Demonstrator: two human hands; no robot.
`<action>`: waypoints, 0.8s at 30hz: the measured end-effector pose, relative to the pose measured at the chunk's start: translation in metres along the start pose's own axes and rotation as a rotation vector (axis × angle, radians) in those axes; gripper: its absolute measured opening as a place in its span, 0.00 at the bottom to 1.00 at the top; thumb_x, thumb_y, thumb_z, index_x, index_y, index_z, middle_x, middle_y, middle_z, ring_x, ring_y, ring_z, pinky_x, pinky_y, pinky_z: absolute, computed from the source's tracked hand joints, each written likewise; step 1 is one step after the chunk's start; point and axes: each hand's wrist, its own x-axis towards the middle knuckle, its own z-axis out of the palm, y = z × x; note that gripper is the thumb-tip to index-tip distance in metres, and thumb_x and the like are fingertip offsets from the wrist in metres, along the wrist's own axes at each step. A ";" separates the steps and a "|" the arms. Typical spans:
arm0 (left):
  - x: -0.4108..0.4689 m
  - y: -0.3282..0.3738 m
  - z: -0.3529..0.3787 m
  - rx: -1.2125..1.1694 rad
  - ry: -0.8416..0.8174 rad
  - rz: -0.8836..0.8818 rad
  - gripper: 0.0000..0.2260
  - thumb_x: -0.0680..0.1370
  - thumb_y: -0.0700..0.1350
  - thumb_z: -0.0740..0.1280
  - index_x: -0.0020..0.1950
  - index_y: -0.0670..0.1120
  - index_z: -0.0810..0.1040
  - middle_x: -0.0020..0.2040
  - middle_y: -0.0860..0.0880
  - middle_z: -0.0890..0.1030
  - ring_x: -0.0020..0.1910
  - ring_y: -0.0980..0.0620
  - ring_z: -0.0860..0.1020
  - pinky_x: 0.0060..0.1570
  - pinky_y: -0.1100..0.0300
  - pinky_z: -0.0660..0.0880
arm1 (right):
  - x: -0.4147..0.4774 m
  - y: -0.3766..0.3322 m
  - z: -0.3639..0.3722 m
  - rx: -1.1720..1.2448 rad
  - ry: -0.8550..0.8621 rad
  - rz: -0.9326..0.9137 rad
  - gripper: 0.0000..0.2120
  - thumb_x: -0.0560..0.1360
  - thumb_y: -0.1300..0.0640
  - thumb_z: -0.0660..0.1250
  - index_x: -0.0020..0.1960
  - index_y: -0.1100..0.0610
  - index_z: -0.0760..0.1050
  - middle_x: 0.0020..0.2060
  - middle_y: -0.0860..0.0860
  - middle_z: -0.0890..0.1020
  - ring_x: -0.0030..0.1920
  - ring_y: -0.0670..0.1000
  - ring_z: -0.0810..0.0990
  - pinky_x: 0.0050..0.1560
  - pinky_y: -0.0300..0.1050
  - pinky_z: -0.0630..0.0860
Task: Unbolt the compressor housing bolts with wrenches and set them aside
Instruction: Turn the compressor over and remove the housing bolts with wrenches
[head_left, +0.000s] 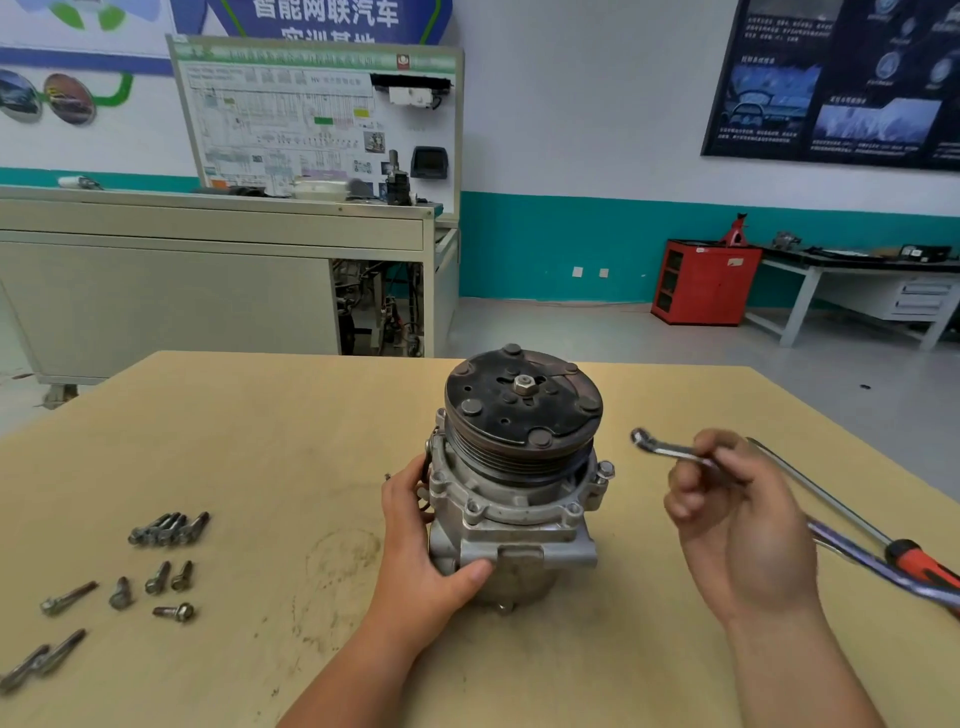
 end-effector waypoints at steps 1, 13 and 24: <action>0.000 0.000 0.000 0.003 0.002 0.001 0.39 0.61 0.60 0.68 0.69 0.56 0.58 0.67 0.46 0.66 0.67 0.50 0.70 0.66 0.56 0.69 | -0.010 0.005 0.004 -0.093 0.011 -0.033 0.24 0.76 0.67 0.51 0.30 0.53 0.78 0.23 0.51 0.75 0.24 0.45 0.71 0.24 0.32 0.68; -0.001 -0.001 0.000 0.044 0.011 0.007 0.40 0.61 0.61 0.68 0.70 0.54 0.58 0.67 0.45 0.66 0.68 0.49 0.69 0.68 0.44 0.67 | 0.008 -0.004 0.027 -0.340 -0.067 0.199 0.17 0.66 0.64 0.52 0.23 0.55 0.72 0.15 0.53 0.68 0.15 0.45 0.60 0.19 0.28 0.57; -0.004 0.020 -0.008 0.269 0.329 0.135 0.38 0.65 0.68 0.61 0.70 0.50 0.64 0.63 0.48 0.60 0.65 0.52 0.63 0.65 0.47 0.66 | 0.079 -0.009 -0.023 0.155 -0.387 0.491 0.04 0.69 0.58 0.64 0.41 0.56 0.78 0.25 0.49 0.74 0.24 0.44 0.67 0.24 0.34 0.68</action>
